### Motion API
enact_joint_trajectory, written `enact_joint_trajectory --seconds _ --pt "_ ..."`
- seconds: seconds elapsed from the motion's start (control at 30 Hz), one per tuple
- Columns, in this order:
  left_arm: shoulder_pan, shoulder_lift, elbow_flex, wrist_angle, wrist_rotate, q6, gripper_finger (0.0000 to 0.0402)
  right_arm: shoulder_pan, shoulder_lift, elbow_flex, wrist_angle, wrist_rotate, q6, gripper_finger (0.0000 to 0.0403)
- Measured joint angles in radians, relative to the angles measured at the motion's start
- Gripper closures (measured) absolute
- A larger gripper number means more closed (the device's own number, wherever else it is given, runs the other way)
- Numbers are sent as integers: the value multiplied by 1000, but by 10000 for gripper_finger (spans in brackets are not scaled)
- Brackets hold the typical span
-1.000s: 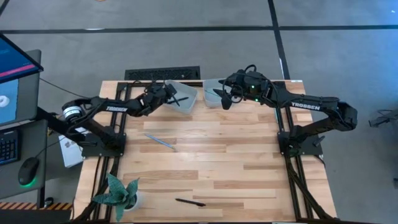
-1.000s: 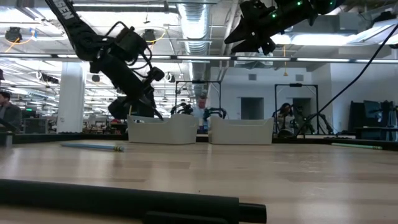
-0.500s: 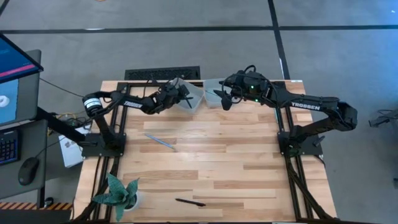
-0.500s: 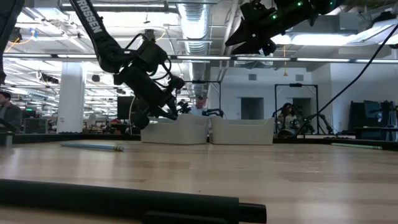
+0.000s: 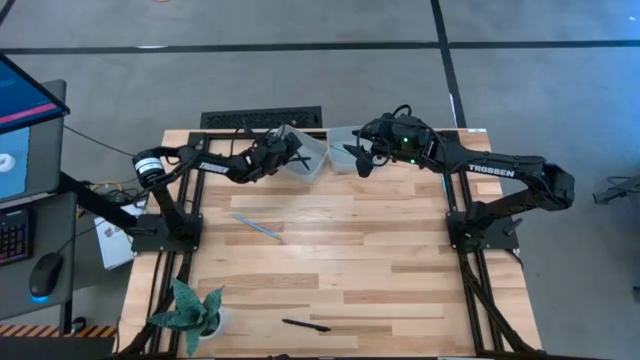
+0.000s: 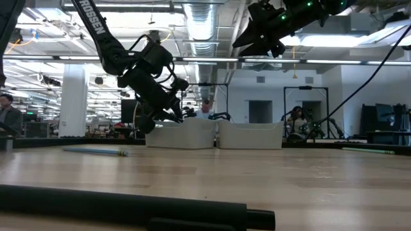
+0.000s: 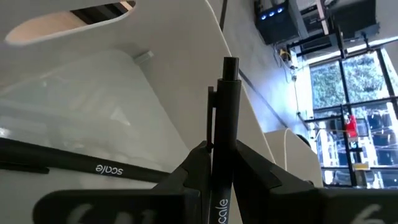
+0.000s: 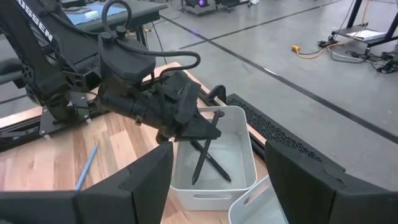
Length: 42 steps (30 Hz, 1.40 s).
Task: Sort pens & pencils
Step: Put the top black pen into the left gray bin, then put the light blue pencil into the right gray bin
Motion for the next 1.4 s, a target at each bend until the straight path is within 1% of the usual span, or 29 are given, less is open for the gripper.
enact_joint_trajectory --seconds 0.17,0.27,0.4,0.5,0.63,0.77,0.93,1.03,1.13,1.27,1.4 --pt "0 0 0 34 -2 6 361 0 0 0 0 0 0 126" --pt "0 0 0 76 -15 50 358 0 0 0 0 0 0 126" --pt "0 0 0 117 -35 73 338 0 0 0 0 0 0 126" --pt "0 0 0 107 -36 38 320 0 0 0 0 0 0 126" --pt "0 0 -1 52 -35 -13 302 0 0 0 0 0 0 126" --pt "0 0 -1 44 -35 -37 294 0 0 0 0 0 0 126" --pt "0 0 -1 96 -35 -38 292 0 0 0 0 0 0 126" --pt "2 0 -1 172 -35 11 292 0 0 0 0 0 1 126" --pt "2 0 -2 316 -12 121 292 0 0 0 0 0 1 126" --pt "4 0 -2 583 85 319 292 0 0 0 0 0 1 126" --pt "17 -1 -2 867 265 539 292 0 0 0 2 0 1 126"
